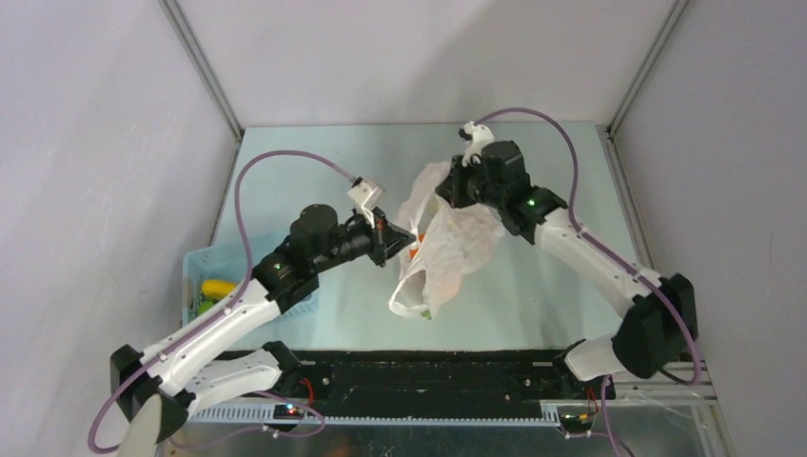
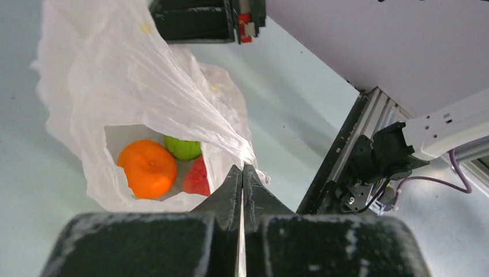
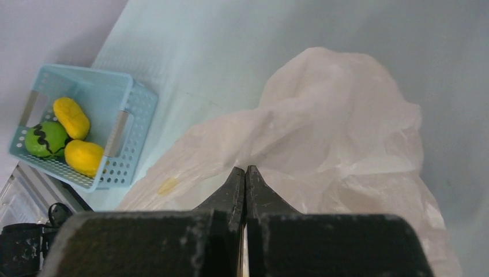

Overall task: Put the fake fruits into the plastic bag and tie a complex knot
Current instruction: Place the fake fruit in the plastic bag.

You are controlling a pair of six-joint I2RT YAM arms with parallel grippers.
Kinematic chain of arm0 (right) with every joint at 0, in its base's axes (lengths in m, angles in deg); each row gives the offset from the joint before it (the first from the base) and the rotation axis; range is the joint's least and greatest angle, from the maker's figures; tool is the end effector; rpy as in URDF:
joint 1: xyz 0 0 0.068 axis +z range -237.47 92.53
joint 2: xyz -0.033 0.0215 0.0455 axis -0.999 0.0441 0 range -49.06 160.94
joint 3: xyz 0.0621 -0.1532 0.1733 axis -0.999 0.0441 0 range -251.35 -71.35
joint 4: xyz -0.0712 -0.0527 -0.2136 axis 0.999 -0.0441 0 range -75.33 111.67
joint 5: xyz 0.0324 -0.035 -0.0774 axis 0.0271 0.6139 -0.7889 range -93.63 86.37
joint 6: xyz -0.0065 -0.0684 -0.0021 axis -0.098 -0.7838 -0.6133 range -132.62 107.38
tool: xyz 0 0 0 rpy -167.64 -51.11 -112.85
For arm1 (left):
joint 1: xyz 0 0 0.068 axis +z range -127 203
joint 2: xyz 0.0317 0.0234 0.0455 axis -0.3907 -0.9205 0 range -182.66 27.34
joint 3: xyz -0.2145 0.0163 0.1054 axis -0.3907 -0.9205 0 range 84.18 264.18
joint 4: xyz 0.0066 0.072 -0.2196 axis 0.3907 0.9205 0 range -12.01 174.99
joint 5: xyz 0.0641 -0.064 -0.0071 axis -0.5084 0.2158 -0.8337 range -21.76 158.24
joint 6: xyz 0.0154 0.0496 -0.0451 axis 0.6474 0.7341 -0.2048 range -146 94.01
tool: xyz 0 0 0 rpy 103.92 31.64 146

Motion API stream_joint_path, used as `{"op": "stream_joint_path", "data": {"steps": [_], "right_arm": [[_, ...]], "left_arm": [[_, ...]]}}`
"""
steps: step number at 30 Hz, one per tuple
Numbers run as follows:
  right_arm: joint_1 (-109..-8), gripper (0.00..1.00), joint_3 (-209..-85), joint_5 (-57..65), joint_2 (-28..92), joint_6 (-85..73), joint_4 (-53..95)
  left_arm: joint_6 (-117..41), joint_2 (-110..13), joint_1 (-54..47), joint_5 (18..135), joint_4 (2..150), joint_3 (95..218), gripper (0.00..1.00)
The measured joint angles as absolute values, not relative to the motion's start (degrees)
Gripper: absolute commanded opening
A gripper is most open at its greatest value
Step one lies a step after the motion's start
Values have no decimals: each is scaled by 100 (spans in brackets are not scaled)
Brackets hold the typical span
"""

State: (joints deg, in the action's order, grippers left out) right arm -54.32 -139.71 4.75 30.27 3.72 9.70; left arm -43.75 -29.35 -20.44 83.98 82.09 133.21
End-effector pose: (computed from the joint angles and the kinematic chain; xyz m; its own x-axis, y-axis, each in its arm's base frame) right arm 0.2604 0.1797 0.3071 -0.4970 0.0078 -0.8677 -0.5352 0.7844 0.3136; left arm 0.1621 -0.1740 0.3105 -0.4016 -0.0240 -0.9155 0.7688 0.5343 -0.3513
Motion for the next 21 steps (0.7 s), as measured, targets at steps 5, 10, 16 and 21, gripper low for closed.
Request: {"op": "stream_joint_path", "data": {"steps": [5, 10, 16, 21], "right_arm": [[-5249, 5, -14814, 705, 3840, 182, 968], [-5183, 38, -15151, 895, 4154, 179, 905], [-5321, 80, -15365, 972, 4012, 88, 520], [-5408, 89, -15269, 864, 3337, -35, -105]], "left_arm": [[-4734, -2469, -1845, 8127, 8152, 12937, 0], [-5219, -2303, -1612, 7657, 8087, 12637, 0], [-5674, -2196, -1463, 7238, 7931, 12604, 0], [-5879, -2161, -1332, 7164, 7899, 12604, 0]]}}
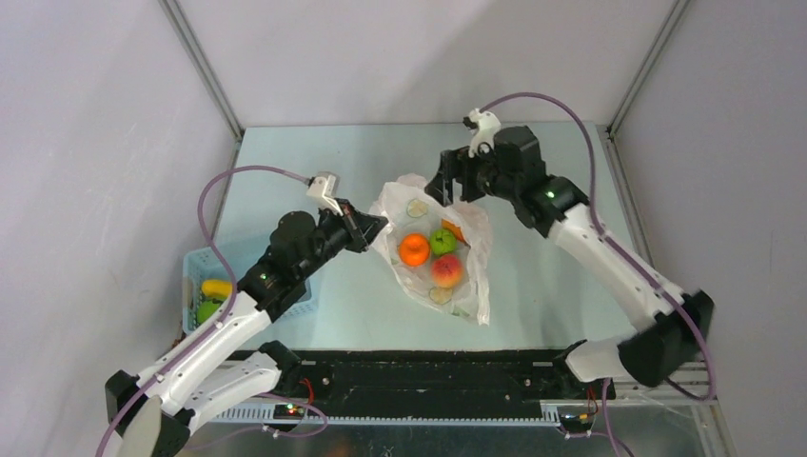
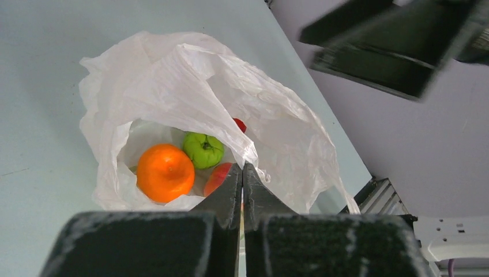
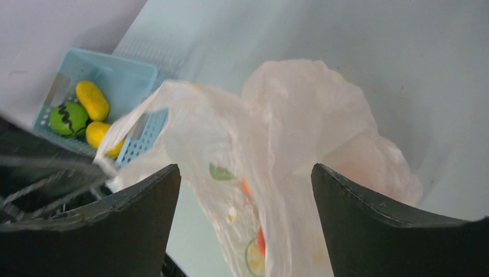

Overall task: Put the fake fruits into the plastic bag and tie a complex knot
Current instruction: Place the fake fruit in the plastic bag, then adjust the plastic bag at the center of the board.

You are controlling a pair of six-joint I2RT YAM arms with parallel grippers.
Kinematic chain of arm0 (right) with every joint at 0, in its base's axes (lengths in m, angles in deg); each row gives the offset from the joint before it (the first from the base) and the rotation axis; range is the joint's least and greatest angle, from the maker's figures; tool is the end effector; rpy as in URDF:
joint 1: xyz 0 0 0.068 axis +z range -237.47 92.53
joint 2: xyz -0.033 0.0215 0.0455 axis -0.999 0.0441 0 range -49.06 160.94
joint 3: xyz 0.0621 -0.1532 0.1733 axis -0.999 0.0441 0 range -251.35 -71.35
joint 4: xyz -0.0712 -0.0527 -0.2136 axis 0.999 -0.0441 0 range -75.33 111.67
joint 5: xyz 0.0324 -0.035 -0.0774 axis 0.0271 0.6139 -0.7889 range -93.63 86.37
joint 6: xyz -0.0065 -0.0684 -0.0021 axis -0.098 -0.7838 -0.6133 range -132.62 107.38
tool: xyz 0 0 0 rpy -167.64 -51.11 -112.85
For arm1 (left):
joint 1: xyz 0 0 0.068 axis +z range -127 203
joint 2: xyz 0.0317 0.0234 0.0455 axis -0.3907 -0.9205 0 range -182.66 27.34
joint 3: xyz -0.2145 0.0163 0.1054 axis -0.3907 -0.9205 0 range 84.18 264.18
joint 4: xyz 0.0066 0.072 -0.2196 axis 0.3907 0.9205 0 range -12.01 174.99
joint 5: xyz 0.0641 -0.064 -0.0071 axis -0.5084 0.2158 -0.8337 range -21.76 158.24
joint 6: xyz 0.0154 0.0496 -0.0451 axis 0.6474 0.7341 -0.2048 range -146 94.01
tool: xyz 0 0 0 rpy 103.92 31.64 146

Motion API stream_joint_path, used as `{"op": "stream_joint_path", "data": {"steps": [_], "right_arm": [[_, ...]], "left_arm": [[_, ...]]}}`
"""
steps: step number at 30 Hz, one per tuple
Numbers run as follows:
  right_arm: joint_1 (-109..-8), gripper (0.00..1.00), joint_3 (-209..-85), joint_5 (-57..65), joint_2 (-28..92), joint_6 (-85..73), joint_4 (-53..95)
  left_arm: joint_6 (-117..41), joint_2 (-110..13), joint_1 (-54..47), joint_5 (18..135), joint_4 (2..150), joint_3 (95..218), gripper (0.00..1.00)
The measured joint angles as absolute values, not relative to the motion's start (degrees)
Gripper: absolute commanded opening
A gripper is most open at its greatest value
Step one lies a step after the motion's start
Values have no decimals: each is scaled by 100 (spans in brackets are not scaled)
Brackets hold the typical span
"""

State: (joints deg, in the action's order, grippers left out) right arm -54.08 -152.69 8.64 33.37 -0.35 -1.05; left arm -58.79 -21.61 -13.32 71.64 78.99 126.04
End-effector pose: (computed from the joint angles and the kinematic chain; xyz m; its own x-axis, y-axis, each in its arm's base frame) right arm 0.2613 0.1863 0.3450 -0.4782 -0.0665 -0.8757 -0.6125 0.7399 0.2783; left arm 0.1720 -0.1303 0.3017 -0.4412 -0.3468 -0.8277 0.4754 0.6919 -0.5433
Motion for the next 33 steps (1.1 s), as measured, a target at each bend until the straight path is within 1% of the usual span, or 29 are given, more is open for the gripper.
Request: {"op": "stream_joint_path", "data": {"steps": [3, 9, 16, 21, 25, 27, 28, 30, 33], "right_arm": [[-5393, 92, -14882, 840, 2559, -37, -284], [-5260, 92, -13888, 672, 1027, 186, -807], [-5070, 81, -12788, 644, -84, 676, -1803], [-4995, 81, -11934, 882, -921, 1058, -2348], [-4799, 83, -11407, 1070, -1312, 1373, -2557], [-4573, 82, -11226, 1109, -1417, 1517, -2588], [-4477, 81, -11191, 1114, -1428, 1570, -2605], [-4219, 76, -11123, 1068, -1434, 1683, -2601], [-3924, 65, -11049, 921, -1421, 1821, -2586]], "left_arm": [[-5927, -2161, -1257, 7161, 7901, 12604, 0], [-5969, -2161, -1179, 7157, 7901, 12604, 0], [-5967, -2161, -1096, 7157, 7990, 12604, 0], [-5967, -2161, -1041, 7157, 8082, 12604, 0], [-5967, -2161, -1004, 7159, 8148, 12604, 0], [-5967, -2163, -984, 7159, 8176, 12604, 0], [-5967, -2170, -975, 7161, 8181, 12604, 0], [-5967, -2181, -962, 7164, 8189, 12604, 0], [-5967, -2207, -947, 7166, 8202, 12604, 0]]}}
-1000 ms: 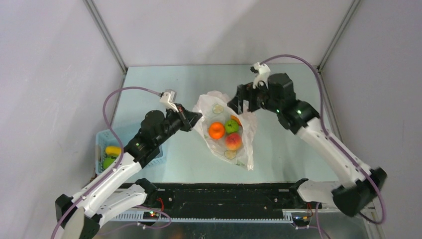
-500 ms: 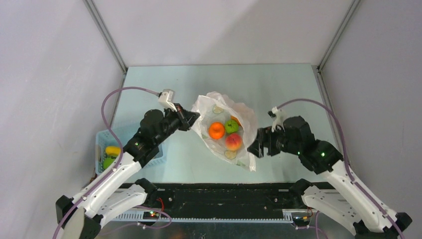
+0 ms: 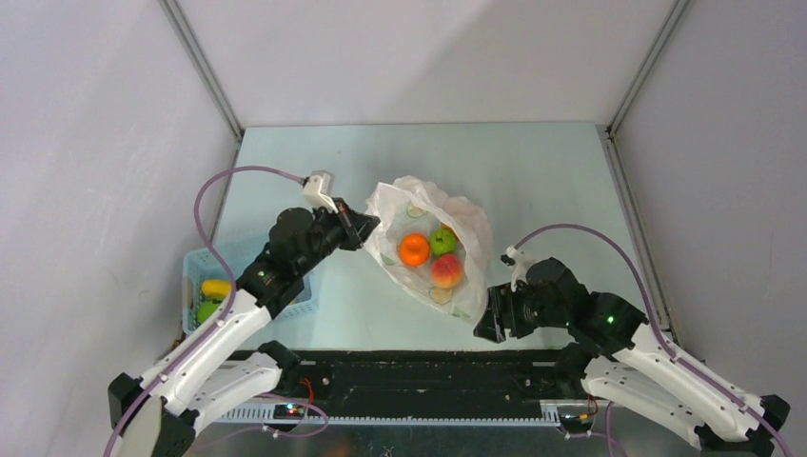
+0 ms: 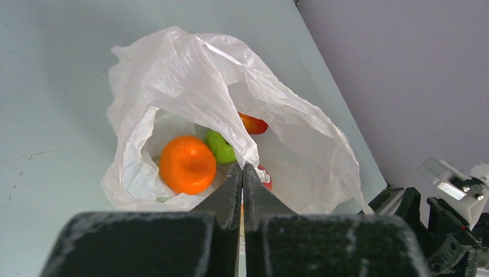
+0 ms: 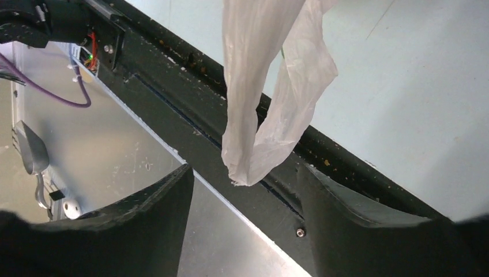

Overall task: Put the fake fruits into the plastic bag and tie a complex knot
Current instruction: Adjust the plastic bag at the center of the board.

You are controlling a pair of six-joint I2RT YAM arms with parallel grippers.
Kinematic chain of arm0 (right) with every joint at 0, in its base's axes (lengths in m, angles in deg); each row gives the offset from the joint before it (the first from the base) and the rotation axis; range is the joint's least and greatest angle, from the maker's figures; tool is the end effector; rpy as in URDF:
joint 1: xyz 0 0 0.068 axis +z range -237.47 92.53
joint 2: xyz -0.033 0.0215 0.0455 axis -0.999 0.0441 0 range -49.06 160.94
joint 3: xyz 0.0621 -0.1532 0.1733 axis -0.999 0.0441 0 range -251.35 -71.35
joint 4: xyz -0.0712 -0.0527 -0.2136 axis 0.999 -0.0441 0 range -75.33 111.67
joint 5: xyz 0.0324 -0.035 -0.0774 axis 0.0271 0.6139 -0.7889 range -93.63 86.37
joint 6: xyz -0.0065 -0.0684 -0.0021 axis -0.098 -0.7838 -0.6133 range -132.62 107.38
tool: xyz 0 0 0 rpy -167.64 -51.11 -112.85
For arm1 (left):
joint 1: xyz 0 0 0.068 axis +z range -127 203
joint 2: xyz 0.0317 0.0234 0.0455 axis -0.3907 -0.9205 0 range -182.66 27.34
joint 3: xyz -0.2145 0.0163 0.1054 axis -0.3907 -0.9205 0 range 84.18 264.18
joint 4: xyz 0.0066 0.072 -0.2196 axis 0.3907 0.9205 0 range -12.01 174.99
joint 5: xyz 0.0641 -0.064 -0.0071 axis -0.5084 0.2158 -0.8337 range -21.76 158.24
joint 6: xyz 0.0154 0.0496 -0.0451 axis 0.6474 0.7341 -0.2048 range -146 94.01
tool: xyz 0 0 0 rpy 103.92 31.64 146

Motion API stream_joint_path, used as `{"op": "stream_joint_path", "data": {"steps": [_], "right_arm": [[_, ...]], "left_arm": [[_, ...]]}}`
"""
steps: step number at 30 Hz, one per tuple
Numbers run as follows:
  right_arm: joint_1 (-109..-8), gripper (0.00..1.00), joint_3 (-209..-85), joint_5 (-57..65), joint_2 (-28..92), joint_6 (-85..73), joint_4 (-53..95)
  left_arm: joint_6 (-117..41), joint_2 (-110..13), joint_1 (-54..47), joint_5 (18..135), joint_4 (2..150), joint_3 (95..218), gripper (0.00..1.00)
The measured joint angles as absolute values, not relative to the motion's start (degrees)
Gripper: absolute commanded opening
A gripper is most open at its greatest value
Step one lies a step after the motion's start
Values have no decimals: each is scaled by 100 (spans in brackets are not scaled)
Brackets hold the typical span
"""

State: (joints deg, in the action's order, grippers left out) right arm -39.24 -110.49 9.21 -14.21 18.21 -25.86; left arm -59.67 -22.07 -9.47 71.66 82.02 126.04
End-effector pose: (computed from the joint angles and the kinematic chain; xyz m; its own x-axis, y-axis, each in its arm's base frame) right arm 0.0791 0.1070 0.2325 -0.8198 -0.1678 -0.5475 -0.4832 0.7159 0.5041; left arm 0.1806 -0.1186 0.2934 -0.4654 -0.3599 -0.8086 0.3932 0.7344 -0.5532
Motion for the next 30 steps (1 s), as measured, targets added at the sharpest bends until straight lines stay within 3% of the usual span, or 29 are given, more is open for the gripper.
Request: {"op": "stream_joint_path", "data": {"steps": [3, 7, 12, 14, 18, 22, 26, 30], "right_arm": [[-3754, 60, -10981, 727, -1321, 1928, -2511], [-3629, 47, -10920, 537, -1166, 1989, -2376], [-3605, 8, -10898, 432, -1045, 1996, -2203], [-3605, 0, -10902, 416, -1050, 1980, -2162], [-3605, 0, -11285, 259, -925, 1867, -2280], [-3710, 0, -12749, -231, -433, 1443, -2415], [-4182, 0, -14253, -681, 19, 798, -1851], [-4923, 0, -14804, -720, 260, 474, -1185]], "left_arm": [[-5967, -2229, -936, 7168, 8207, 12604, 0], [-5967, -2229, -921, 7185, 8209, 12604, 0], [-5962, -2255, -899, 7190, 8216, 12604, 0], [-5958, -2253, -882, 7190, 8229, 12607, 0], [-5890, -2255, -757, 7301, 8508, 12792, 0], [-5702, -2266, -650, 7480, 8854, 13529, 0], [-5597, -2264, -521, 7706, 8876, 14397, 0], [-5652, -2303, -261, 7946, 8775, 14810, 0]]}}
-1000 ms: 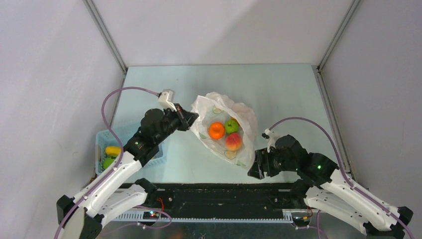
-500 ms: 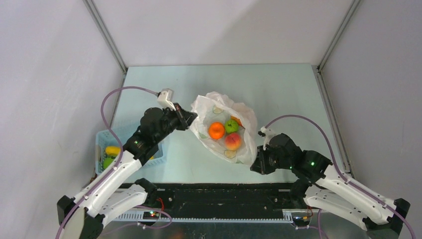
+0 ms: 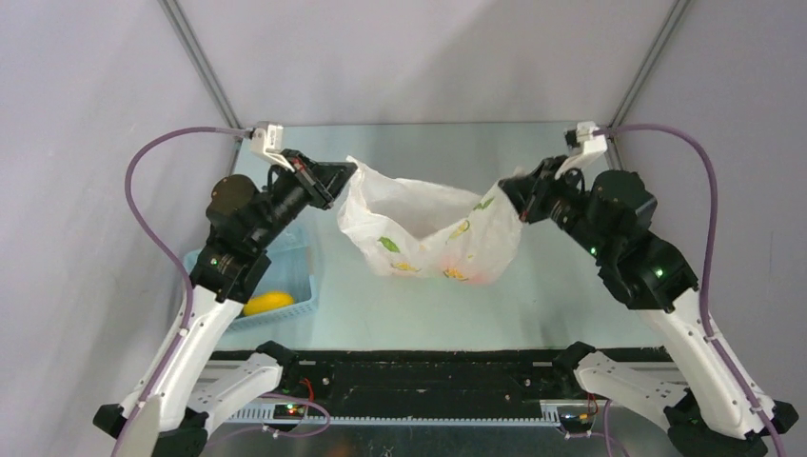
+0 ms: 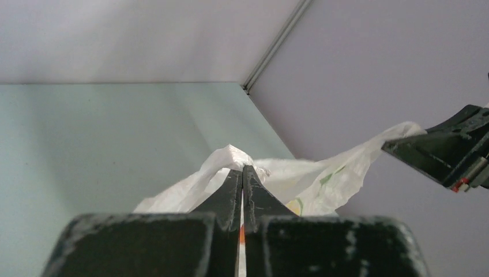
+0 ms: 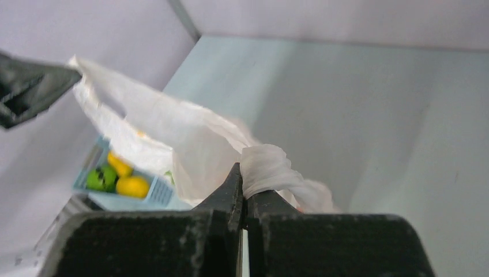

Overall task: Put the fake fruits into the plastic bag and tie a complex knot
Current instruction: Adjust the plastic bag at the center of the board.

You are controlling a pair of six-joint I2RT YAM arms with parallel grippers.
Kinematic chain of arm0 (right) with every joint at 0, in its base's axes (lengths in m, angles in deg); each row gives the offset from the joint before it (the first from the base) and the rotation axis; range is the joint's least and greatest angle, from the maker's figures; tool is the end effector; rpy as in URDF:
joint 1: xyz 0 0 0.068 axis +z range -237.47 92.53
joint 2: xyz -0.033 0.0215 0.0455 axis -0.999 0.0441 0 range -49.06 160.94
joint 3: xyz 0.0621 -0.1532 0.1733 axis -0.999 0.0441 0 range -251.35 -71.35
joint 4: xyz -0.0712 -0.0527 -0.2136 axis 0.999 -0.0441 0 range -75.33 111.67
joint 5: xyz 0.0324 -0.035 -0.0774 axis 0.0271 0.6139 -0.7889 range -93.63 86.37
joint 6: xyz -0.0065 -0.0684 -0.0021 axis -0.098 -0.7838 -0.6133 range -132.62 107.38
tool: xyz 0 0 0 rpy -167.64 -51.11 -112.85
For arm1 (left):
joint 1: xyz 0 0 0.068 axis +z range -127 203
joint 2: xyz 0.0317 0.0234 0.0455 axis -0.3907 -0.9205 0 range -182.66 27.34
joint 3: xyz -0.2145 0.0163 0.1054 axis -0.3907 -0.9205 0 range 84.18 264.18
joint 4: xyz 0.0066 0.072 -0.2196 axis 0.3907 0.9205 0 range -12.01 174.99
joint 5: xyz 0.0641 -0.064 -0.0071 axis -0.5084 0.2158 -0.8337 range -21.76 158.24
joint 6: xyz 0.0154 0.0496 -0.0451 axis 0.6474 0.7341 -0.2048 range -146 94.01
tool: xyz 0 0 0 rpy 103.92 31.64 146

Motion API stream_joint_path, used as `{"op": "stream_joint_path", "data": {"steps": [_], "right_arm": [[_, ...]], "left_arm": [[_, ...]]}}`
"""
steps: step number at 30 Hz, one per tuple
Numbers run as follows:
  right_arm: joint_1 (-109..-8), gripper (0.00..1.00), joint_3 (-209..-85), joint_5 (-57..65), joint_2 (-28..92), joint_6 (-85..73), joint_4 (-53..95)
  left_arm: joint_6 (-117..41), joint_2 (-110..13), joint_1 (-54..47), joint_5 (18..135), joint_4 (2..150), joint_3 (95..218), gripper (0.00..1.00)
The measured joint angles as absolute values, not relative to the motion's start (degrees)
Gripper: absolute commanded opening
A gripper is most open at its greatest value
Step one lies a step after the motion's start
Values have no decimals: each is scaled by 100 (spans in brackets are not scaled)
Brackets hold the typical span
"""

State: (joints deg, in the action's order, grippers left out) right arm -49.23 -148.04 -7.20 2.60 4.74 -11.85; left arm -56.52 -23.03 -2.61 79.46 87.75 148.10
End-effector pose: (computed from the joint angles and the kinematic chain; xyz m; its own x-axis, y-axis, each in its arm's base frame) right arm 0.1379 0.1043 0.4185 -0.2806 0.1580 -0.9467 -0.5089 0.8118 0.2863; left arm 0.1706 -0.0936 0.4069 -0.2529 -0.4313 -0.8660 0.5464 0.6750 -0.4958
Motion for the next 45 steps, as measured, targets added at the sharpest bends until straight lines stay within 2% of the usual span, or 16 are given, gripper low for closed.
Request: {"op": "stream_joint_path", "data": {"steps": [4, 10, 12, 14, 18, 20, 24, 28, 35, 45], "right_arm": [[-5574, 0, -14928, -419, 566, 466, -759], [-5712, 0, -14799, -126, 1219, 501, -686], [-5723, 0, -14670, -69, 1326, 542, -721], [-5723, 0, -14557, -27, 1341, 579, -737], [-5734, 0, -14537, 32, 1335, 621, -673], [-5734, 0, -14537, 40, 1331, 638, -665], [-5738, 0, -14537, 64, 1331, 641, -645], [-5760, 0, -14537, 89, 1320, 641, -630], [-5793, 0, -14537, 102, 1263, 638, -627], [-5804, 0, -14537, 137, 1212, 632, -632]], "left_arm": [[-5914, -2393, 93, 8180, 8664, 14746, 0], [-6251, -2703, 371, 8698, 8500, 14137, 1], [-6246, -2815, 377, 8910, 8478, 14038, 9], [-6176, -2867, 380, 9133, 8469, 14012, 22], [-5829, -2775, 380, 9467, 8452, 14036, 57], [-5584, -2716, 380, 9568, 8482, 14071, 70], [-5101, -2493, 380, 9681, 8648, 14093, 85], [-4598, -2170, 380, 9705, 8939, 14084, 93], [-3864, -1722, 380, 9629, 9354, 14010, 95], [-3599, -2189, 371, 9550, 9555, 13896, 76]]}}
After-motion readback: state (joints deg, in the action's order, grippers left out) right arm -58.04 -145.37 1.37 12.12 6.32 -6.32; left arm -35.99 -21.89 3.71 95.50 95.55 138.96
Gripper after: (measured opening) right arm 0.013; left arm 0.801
